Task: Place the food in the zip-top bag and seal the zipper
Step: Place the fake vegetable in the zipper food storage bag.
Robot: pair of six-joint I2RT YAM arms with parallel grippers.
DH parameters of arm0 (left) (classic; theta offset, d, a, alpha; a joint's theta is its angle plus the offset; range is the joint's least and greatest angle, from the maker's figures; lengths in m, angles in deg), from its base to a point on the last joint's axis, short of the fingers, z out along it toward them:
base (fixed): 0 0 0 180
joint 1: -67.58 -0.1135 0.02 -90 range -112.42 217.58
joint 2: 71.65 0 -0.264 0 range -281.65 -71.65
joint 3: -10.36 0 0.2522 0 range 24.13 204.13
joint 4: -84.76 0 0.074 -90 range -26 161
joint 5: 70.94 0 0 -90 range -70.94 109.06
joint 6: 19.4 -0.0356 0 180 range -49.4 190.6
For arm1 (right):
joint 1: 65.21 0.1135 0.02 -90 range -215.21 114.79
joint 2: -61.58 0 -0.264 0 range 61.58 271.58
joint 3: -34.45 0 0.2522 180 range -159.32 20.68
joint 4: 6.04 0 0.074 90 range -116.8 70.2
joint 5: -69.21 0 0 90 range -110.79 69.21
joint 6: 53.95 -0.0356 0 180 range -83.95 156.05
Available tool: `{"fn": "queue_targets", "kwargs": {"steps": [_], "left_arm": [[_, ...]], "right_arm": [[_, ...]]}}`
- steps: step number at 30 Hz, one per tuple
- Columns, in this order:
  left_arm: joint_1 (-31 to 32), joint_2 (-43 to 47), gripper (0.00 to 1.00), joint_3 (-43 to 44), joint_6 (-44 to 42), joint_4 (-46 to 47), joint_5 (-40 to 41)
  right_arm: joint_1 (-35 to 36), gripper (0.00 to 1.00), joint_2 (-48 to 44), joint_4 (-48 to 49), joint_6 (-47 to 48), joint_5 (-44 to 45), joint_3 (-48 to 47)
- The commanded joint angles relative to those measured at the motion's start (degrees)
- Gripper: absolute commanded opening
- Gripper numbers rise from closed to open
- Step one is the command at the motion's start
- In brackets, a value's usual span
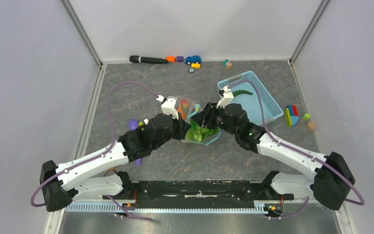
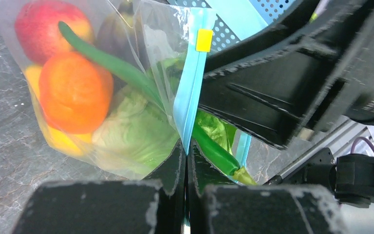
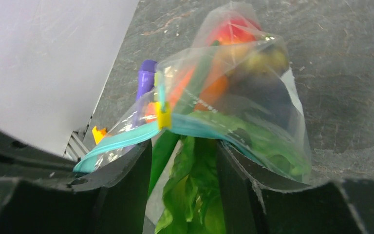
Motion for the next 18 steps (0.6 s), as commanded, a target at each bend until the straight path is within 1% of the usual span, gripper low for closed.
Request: {"fn": "queue_targets", "kwargs": {"steps": [1,10,12,14,16,18], "left_arm": [[-0.07,1.98,0.02,2.76,2.71,-0.03,4.06],[-1.01,1.72,0.02,4.15,2.57,-0.57,4.57],[-1.03,1.66,0.02,4.37,2.42,-0.86,4.51],[-1.10,1.80,0.02,4.27,2.44,-1.09,4.88],[-1.24,1.94,0.03,4.25,2.46,-1.10,4.90],[-1.37,1.65,0.03,4.71,2.37,-1.42,4.74]], "right_arm": [[0.35,0.56,-3.74,-1.06,7.06,-5.42,-4.51],[0.43,0.58,-11.21,-8.59,17.75,-14.20,-5.38],[0.49,0.57,-12.18,-12.35,21.33,-16.63,-5.62],[0.45,0.58,-14.19,-15.11,23.84,-14.42,-5.15],[0.38,0.60,-16.42,-16.12,24.57,-8.15,-4.38],[0.40,0.67,-18.90,-16.38,24.96,-3.81,-3.68]]}}
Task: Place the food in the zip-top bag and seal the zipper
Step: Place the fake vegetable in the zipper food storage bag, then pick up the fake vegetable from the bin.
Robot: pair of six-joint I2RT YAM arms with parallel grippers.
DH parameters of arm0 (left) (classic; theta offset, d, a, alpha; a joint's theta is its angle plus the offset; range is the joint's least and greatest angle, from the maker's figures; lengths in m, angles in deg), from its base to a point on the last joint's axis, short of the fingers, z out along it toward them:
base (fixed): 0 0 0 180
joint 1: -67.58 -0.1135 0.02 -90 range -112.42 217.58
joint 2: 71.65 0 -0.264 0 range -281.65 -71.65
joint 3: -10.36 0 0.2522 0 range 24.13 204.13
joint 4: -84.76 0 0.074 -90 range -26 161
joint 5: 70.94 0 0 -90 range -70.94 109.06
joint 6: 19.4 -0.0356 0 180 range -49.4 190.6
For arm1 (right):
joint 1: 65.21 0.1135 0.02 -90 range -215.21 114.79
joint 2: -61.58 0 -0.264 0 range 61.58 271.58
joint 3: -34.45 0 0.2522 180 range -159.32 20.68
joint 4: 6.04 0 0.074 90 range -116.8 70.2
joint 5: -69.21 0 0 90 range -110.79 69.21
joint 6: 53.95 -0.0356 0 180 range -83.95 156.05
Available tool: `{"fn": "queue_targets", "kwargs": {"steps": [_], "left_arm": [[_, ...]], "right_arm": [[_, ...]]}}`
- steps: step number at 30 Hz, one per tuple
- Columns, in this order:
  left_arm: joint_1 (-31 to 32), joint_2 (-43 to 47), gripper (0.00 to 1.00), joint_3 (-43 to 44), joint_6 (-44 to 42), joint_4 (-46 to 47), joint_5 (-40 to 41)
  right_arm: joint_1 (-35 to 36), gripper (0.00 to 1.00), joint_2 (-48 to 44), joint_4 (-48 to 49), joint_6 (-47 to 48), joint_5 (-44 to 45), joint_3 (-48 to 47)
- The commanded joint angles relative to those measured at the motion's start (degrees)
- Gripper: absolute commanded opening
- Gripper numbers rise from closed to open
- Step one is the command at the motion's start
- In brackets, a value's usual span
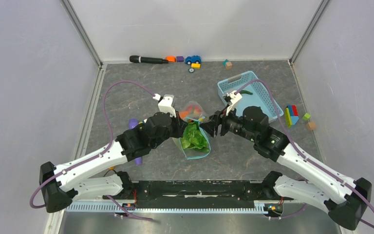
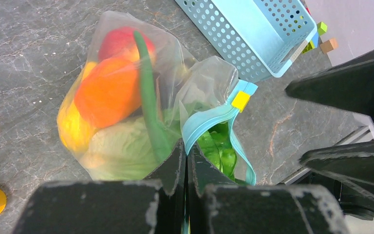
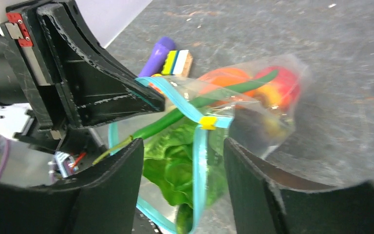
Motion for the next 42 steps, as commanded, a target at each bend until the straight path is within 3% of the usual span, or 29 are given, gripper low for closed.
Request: {"fn": "queue_targets", "kwargs": {"steps": [1,5,10,14,16,20,26,27,30,32,37,42], "left_arm": [[-0.65,0.67,0.03,3.67,1.36,0.91,1.79],[-0.74,0.39,0.02,4.65,0.86,-0.87,2.05],[-0.83,1.06,0.03,5.17,-0.35,-2.02,2.59],[-0.83,0.35,0.03,8.47,-1.68,-6.13,4.55],[-0.83,-0.46,0.03,10.52,-1.82,-8.44,5.94],[-1.08,-2.46,0.04,15.30,-1.56,-12.55,6.40],[-1.44,-6.07,0.03,18.46,0.62,-13.05,-0.26],[-1.39,-6.62,0.03,18.67,0.61,-12.94,-1.22],[-1.36,-7.02,0.03,18.62,0.10,-11.83,-3.16],[-1.57,-6.76,0.03,17.83,-0.53,-10.85,-4.71],[-2.05,-5.90,0.02,14.36,-2.00,-8.30,-10.37],[-4.87,-5.07,0.02,12.74,-1.93,-9.93,-10.26]], "right_arm": [[0.08,0.71,-5.33,-2.22,5.07,7.89,0.17],[0.09,0.98,-8.00,-2.21,7.17,11.38,1.64],[-0.29,0.98,-9.29,-5.18,7.98,33.44,1.81],[-3.22,0.98,-5.21,-9.87,10.10,39.28,-3.15],[-7.72,0.98,-2.94,-10.80,10.35,36.78,-5.36],[-20.71,0.98,2.77,-11.72,10.80,23.40,-8.86],[-34.35,0.98,14.35,-14.57,20.01,5.72,-16.45],[-35.66,0.98,16.36,-14.66,22.97,2.69,-17.51],[-37.25,0.98,21.94,-14.65,45.62,-5.15,-19.72],[-38.62,0.98,26.05,-14.07,53.29,-2.29,-22.08],[-43.66,0.98,36.07,-21.52,73.08,-14.39,-30.00],[-43.69,0.98,43.47,-28.36,85.70,-16.13,-33.68]]}}
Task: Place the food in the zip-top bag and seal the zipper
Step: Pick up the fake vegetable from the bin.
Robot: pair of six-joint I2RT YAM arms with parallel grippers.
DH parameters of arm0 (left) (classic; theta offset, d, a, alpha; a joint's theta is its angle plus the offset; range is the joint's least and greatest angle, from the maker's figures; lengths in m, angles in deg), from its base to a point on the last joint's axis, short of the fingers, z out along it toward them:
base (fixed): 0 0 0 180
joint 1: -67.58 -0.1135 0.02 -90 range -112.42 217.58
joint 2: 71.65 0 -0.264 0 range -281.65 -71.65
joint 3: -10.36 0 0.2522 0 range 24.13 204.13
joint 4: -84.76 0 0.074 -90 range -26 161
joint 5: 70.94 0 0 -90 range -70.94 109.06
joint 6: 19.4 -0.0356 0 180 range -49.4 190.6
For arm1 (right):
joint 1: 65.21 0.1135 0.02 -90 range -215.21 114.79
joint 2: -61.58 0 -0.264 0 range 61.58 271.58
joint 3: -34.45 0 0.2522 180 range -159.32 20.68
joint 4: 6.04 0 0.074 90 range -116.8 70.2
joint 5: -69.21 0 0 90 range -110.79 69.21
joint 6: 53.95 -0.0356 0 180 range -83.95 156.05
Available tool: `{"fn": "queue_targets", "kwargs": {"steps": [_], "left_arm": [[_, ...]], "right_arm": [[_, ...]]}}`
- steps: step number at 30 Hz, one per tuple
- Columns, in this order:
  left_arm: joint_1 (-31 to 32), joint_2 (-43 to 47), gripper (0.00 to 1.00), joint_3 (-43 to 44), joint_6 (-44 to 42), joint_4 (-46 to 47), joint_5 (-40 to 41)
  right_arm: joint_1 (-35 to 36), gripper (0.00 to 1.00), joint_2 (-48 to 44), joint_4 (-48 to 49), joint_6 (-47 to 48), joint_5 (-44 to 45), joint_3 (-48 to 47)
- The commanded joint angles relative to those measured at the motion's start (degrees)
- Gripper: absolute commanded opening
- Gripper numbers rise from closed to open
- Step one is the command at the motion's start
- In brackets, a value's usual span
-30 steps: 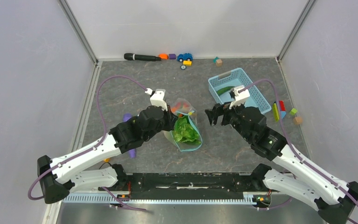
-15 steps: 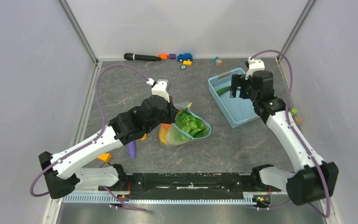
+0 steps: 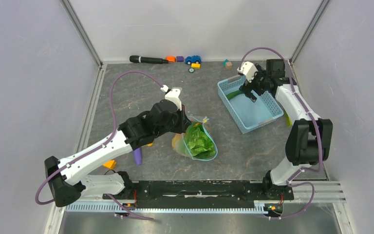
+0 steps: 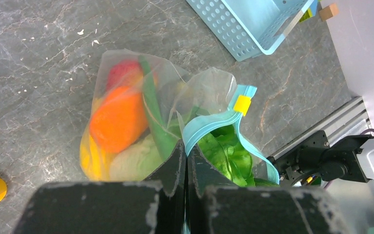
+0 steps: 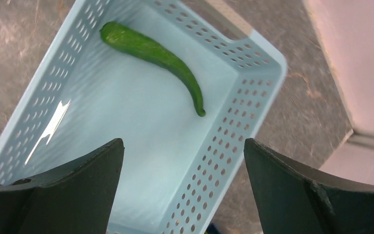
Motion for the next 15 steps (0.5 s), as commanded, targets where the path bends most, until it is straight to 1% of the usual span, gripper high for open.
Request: {"fn": "queue_targets", "kwargs": {"steps": [1,8,15], "left_arm": [[-2.81,2.47,0.02,-0.60,-1.57,2.68,-1.97],[-7.83,1.94,0.02,0.13,-4.23,-0.56,-3.04],[-9.36,2.10,0.02,1.22,-8.32,-3.13,-2.54]], "right_arm": [[0.34,0.98,5.25,-6.83,16.74,-4.89,-4.60],[0.33,0.97,16.21,-7.12,17.11,-5.66,-11.79],[0.38,0.97,25.00,-6.86,16.90,-6.90,-18.71]]}}
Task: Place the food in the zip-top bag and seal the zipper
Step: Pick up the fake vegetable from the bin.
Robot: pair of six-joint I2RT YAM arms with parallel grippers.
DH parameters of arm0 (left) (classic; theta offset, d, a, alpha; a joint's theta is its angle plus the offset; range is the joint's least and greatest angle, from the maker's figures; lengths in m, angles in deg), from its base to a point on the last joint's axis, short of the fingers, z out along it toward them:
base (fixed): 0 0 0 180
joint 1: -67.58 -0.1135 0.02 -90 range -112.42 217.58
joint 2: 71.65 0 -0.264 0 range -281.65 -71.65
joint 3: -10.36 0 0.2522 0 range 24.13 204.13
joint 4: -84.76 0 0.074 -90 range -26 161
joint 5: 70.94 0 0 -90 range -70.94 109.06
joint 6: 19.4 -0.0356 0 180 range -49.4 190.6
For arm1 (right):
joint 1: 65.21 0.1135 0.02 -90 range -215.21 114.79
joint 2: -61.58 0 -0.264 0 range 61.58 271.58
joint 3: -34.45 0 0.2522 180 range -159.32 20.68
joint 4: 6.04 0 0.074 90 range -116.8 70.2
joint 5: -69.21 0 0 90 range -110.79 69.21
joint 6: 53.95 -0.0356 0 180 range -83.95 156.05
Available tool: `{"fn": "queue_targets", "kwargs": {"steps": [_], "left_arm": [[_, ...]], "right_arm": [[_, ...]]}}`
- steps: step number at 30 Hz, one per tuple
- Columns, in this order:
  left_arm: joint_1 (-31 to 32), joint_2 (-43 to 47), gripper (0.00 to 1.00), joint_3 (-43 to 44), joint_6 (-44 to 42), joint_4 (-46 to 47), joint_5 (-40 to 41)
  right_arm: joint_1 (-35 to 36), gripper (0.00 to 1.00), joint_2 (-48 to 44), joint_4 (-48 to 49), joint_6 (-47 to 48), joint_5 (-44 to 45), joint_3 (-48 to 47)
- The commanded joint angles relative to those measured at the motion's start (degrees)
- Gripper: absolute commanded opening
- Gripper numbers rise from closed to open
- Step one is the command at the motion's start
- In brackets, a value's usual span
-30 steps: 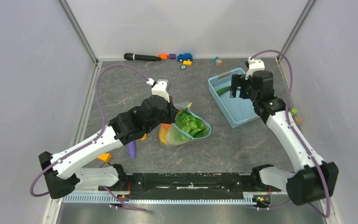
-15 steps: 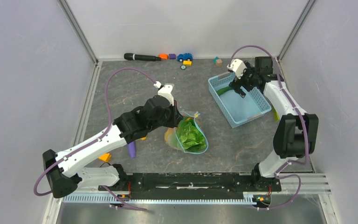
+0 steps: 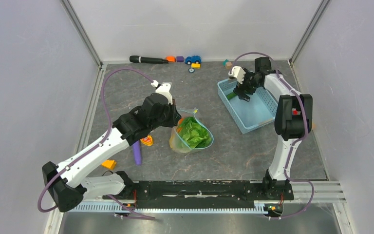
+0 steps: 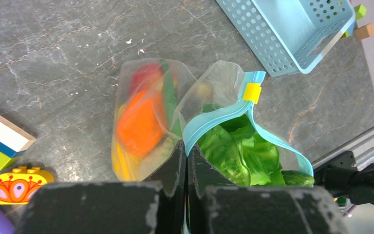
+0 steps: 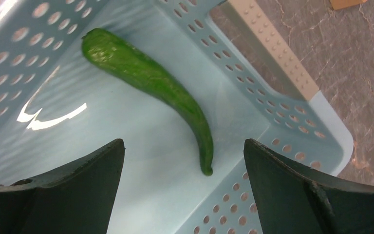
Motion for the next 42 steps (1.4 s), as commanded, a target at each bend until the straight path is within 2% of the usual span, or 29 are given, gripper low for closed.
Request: {"fn": "queue_targets", "kwargs": {"steps": [1,9,14,17,19,22,29,33,37,42], "left_arm": [[-0.76,1.06,0.02,2.06,-5.52,-1.56,-0.36],[-1.13,0.97,0.02,1.99,-7.43,-2.95,0.56],[-1.22,1.16,0.02,1.49,-7.51,-2.20,0.28],[-1.22,1.22,0.02,1.22,-7.05,-2.20,0.31],[-1.22,1.29,0.02,0.93,-6.77,-2.05,0.41],[-1.24,1.45,0.02,0.09,-6.30,-1.54,0.83],[-1.22,2.52,0.02,-1.40,-5.01,-0.47,1.71],[-1.22,3.43,0.02,-2.24,-3.97,0.11,1.78],[-1.23,4.20,0.02,-2.17,-2.64,-1.23,4.37],[-1.22,5.69,0.02,-2.53,-1.34,-0.70,6.56]], "right_arm": [[0.00,0.97,4.28,-0.61,3.01,-2.18,-5.69],[0.07,0.96,10.34,-2.46,5.39,-4.26,-7.74],[0.08,0.91,12.28,-4.55,6.92,-4.42,-7.66],[0.07,0.81,12.13,-6.40,7.65,-3.97,-7.51],[0.07,0.63,11.20,-7.21,8.37,-3.32,-6.63],[0.08,0.46,8.37,-7.11,9.21,-2.35,-3.84],[0.06,0.20,2.96,-7.02,8.71,0.43,0.48],[0.07,0.11,-1.15,-5.54,5.21,4.18,2.03],[-0.01,0.09,-7.30,-2.06,0.17,8.44,5.49],[0.05,0.08,-16.95,1.09,-4.83,8.96,9.98]]}}
